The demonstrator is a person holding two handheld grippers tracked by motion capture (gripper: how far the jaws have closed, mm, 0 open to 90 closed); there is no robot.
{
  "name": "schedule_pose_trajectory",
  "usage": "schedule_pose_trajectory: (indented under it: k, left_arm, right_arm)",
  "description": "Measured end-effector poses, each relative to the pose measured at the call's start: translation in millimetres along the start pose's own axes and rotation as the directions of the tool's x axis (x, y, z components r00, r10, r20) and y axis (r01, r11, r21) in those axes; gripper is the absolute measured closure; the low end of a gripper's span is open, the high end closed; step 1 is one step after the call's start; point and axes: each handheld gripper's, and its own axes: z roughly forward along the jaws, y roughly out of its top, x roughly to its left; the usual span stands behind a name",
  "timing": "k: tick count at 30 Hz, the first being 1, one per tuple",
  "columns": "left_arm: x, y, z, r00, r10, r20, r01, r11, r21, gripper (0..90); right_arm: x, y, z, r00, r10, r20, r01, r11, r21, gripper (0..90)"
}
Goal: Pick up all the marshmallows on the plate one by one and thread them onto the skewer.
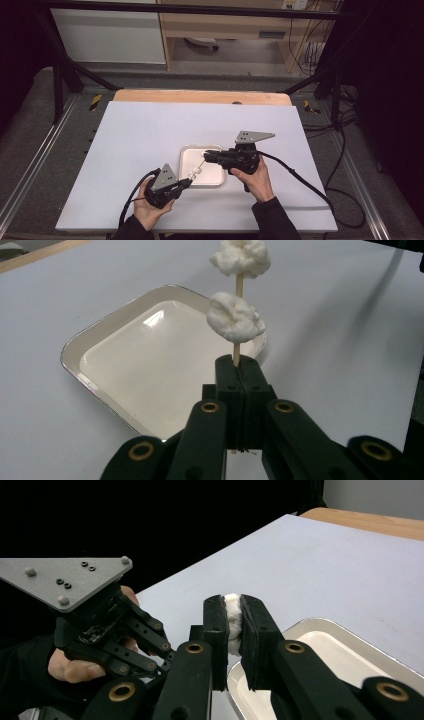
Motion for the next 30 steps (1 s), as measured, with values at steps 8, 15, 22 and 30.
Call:
schedule_pose_trajectory:
  k: [8,15,22,30]
  left_arm:
    - [-1.2,0.3,-3.1,0.9999,0.008,-0.01,-0.009,0.9998,-0.019,89.4]
    - [-2.2,7.3,-8.8,0.9999,-0.001,-0.012,0.0,0.9987,-0.052,89.5]
    - [5.6,0.1,-3.9,0.9997,-0.013,-0.022,0.013,0.9998,-0.018,89.4]
    - [10.1,-1.7,-2.4,0.998,-0.061,-0.017,0.06,0.9979,-0.023,89.4]
  right_arm:
    - [2.2,-2.7,2.4,0.9998,0.003,-0.019,-0.003,1.0,-0.011,82.7]
    - [2.9,-7.1,8.2,0.999,0.013,-0.043,-0.011,0.999,0.041,82.4]
    - [2.5,-21.8,28.7,0.9993,0.014,-0.034,-0.013,0.999,0.034,81.2]
    - [5.7,-12.3,14.2,0.9998,-0.011,0.018,0.012,0.999,-0.035,52.2]
